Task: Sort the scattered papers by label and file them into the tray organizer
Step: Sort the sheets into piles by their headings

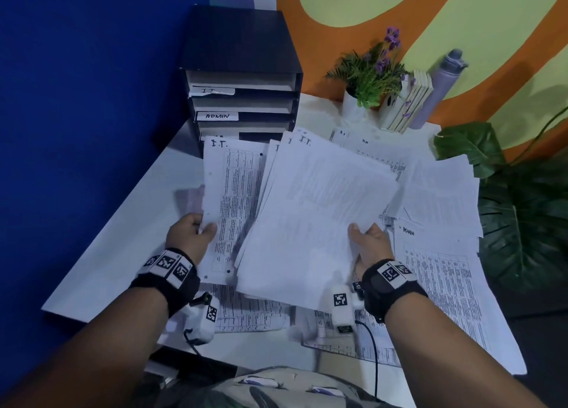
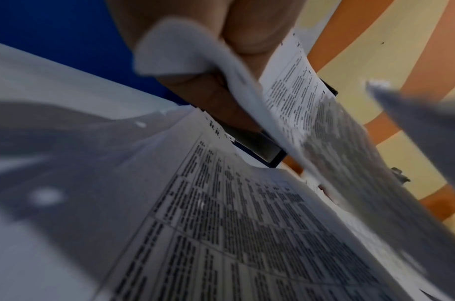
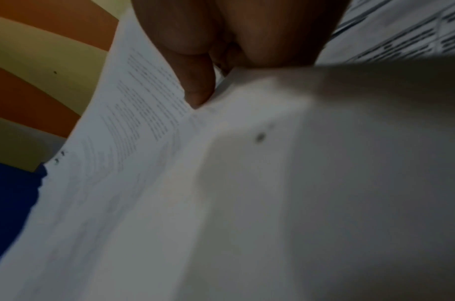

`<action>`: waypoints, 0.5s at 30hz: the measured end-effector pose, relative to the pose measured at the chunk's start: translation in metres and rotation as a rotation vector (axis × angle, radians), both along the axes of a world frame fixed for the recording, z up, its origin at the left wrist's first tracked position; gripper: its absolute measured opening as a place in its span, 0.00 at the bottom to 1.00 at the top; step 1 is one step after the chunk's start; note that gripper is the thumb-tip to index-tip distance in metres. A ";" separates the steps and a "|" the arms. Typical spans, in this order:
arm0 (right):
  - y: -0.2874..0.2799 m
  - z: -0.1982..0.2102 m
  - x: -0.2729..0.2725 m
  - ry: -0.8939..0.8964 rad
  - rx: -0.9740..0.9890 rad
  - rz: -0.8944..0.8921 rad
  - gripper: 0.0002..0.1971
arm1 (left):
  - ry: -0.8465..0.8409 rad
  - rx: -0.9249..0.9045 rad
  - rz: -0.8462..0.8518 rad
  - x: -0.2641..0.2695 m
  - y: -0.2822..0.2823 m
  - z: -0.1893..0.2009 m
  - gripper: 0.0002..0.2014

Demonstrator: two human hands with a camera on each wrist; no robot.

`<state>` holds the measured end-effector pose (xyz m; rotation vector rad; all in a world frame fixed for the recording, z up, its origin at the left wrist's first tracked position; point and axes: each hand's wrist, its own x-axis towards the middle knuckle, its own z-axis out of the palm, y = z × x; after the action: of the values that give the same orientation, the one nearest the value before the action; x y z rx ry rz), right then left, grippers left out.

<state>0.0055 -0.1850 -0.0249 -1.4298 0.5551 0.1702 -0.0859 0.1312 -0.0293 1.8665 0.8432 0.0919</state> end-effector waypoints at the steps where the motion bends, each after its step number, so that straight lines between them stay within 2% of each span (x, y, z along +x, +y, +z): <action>1: 0.004 0.003 -0.001 0.010 0.033 0.028 0.17 | -0.028 -0.031 -0.016 0.001 -0.005 0.002 0.06; 5: 0.016 0.011 -0.003 0.023 0.155 0.207 0.21 | -0.101 -0.206 -0.047 0.003 -0.035 0.018 0.04; 7: 0.024 0.021 -0.005 -0.048 0.147 0.243 0.11 | -0.076 -0.333 -0.016 0.007 -0.041 0.022 0.11; 8: 0.027 0.025 -0.005 -0.080 0.121 0.238 0.11 | -0.055 -0.420 -0.013 0.008 -0.042 0.026 0.17; 9: 0.030 0.029 -0.006 -0.118 0.099 0.237 0.17 | -0.031 -0.471 -0.023 0.010 -0.042 0.029 0.23; 10: 0.032 0.034 -0.008 -0.161 0.082 0.237 0.22 | -0.033 -0.465 -0.060 0.011 -0.043 0.030 0.27; 11: 0.033 0.039 -0.009 -0.214 0.059 0.244 0.26 | -0.051 -0.383 -0.121 0.012 -0.046 0.035 0.27; 13: 0.036 0.052 -0.011 -0.323 -0.001 0.266 0.32 | -0.117 -0.178 -0.166 0.016 -0.052 0.042 0.18; 15: 0.039 0.066 -0.014 -0.418 -0.049 0.284 0.38 | -0.214 -0.108 -0.102 0.018 -0.061 0.055 0.14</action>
<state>-0.0085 -0.1459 0.0410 -1.5345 0.0126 0.0778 -0.0681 0.0705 0.0256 1.7586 0.5939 0.1752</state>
